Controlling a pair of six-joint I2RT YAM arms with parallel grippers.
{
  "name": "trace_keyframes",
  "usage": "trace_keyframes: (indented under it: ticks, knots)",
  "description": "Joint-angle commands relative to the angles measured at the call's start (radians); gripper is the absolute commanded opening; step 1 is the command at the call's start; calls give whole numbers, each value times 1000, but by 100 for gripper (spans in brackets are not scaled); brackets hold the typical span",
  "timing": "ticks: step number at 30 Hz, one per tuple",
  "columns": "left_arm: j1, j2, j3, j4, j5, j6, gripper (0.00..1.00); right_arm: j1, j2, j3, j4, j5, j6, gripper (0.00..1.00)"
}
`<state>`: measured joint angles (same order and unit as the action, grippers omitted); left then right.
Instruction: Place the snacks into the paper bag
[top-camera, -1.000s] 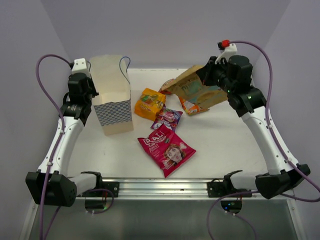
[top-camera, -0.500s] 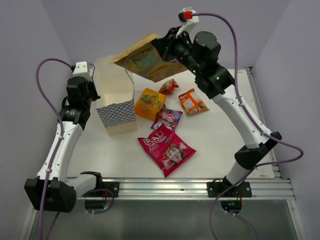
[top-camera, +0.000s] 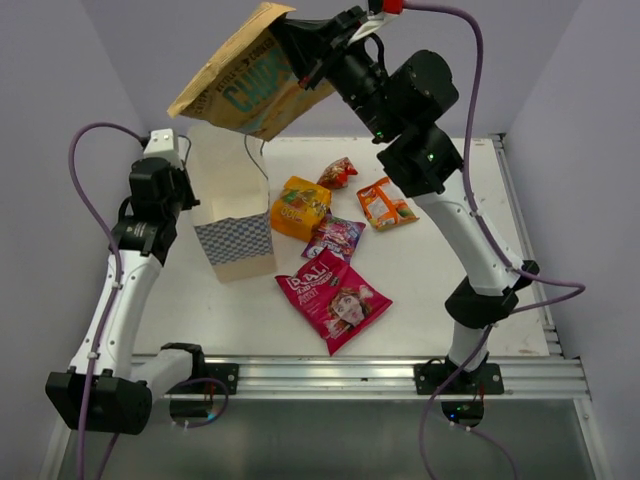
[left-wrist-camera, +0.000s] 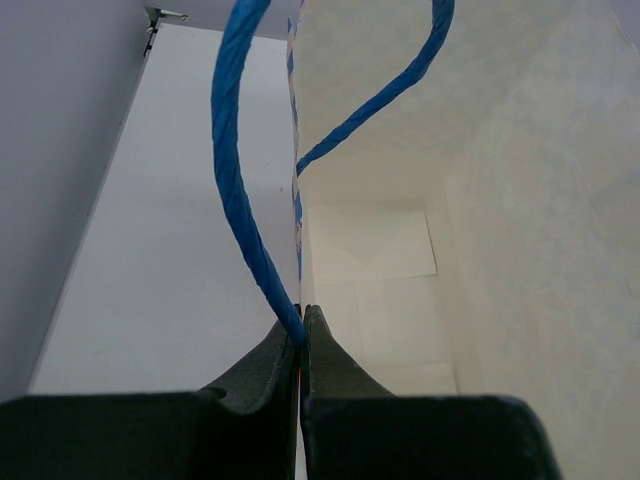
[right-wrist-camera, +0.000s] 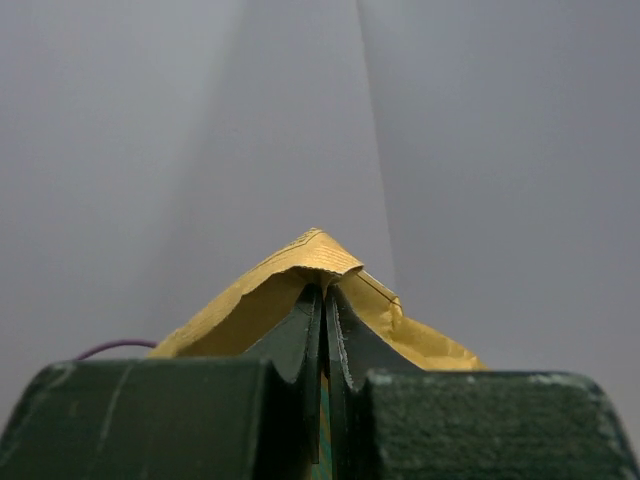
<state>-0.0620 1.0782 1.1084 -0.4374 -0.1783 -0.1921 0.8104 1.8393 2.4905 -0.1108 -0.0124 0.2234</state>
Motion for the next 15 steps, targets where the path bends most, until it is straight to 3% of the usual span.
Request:
trace_keyframes:
  ticks: [1,15]
  knots:
    - [-6,-26,51,-56,54,-17,0,29,20,64,166,-29,-9,0]
    - [-41,-96,50,-138,19,-21,0,73,112,136,312,-145,63,0]
